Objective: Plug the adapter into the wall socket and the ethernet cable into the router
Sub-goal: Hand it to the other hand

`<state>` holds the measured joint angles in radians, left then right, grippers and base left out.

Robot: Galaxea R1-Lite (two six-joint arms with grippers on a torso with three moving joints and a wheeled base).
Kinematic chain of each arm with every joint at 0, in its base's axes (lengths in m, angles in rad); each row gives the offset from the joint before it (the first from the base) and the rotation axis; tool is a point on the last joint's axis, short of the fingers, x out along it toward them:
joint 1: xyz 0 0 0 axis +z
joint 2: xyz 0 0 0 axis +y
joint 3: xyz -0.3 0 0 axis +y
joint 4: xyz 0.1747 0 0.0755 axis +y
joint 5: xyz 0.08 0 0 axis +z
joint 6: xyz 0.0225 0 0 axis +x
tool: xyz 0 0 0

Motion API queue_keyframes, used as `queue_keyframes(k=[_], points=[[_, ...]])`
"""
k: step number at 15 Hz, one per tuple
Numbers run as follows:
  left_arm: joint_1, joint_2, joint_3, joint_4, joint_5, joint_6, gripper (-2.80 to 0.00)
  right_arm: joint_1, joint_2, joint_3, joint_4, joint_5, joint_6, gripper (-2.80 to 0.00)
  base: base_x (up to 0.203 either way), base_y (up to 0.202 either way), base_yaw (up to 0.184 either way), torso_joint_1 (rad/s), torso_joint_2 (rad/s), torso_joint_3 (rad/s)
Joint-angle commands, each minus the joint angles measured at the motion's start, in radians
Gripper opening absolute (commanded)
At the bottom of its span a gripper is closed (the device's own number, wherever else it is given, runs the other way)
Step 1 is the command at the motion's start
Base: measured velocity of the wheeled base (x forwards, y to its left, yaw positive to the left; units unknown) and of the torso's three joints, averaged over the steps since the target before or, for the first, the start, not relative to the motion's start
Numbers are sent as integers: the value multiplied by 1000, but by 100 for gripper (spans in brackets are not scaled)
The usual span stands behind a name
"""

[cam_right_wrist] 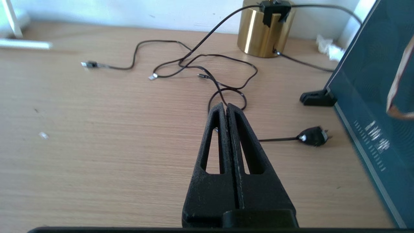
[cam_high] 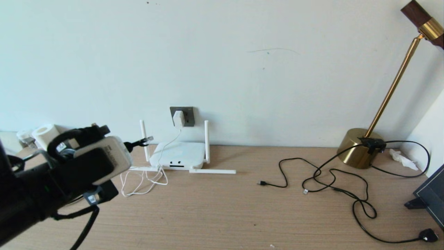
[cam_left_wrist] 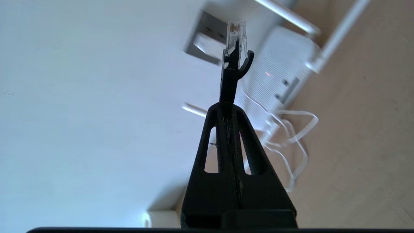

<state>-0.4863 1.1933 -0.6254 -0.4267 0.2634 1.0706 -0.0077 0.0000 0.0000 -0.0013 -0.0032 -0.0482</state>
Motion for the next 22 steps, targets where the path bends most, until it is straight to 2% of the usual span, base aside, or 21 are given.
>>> queue_keyframes(k=[1,3,5,7,9,10,12,14,16,19,22], points=[[-24,-17,-42,-5,0,11,-280,0,2,0,0,7,-10,-280,0,0,0,0,0,0],[-100,26,-107,-10,-2,8,-280,0,2,0,0,17,2,-280,0,0,0,0,0,0],[-179,100,-154,-80,-3,-1,-280,0,2,-41,-13,25,37,-280,0,0,0,0,0,0],[-223,149,-181,-166,-11,-6,-280,0,32,-226,7,93,123,-280,0,0,0,0,0,0],[-244,166,-195,-172,-39,-8,-280,0,134,-489,80,271,274,-280,0,0,0,0,0,0],[-259,171,-200,-173,-39,-8,-280,0,237,-592,110,412,358,-280,0,0,0,0,0,0],[-269,191,-210,-173,-40,-6,-280,0,431,-662,91,618,444,-280,0,0,0,0,0,0],[-288,221,-240,-173,-40,-6,-280,0,625,-686,-15,761,495,-280,0,0,0,0,0,0],[-303,270,-291,-172,-41,-6,-280,1,787,-700,-118,826,506,-280,0,0,0,0,0,0],[-342,403,-409,-173,-37,-6,-280,4,952,-727,-232,874,508,-280,0,0,0,0,0,0],[-405,522,-509,-169,-31,-4,-280,80,1038,-735,-311,886,510,-280,0,0,0,0,0,0]])
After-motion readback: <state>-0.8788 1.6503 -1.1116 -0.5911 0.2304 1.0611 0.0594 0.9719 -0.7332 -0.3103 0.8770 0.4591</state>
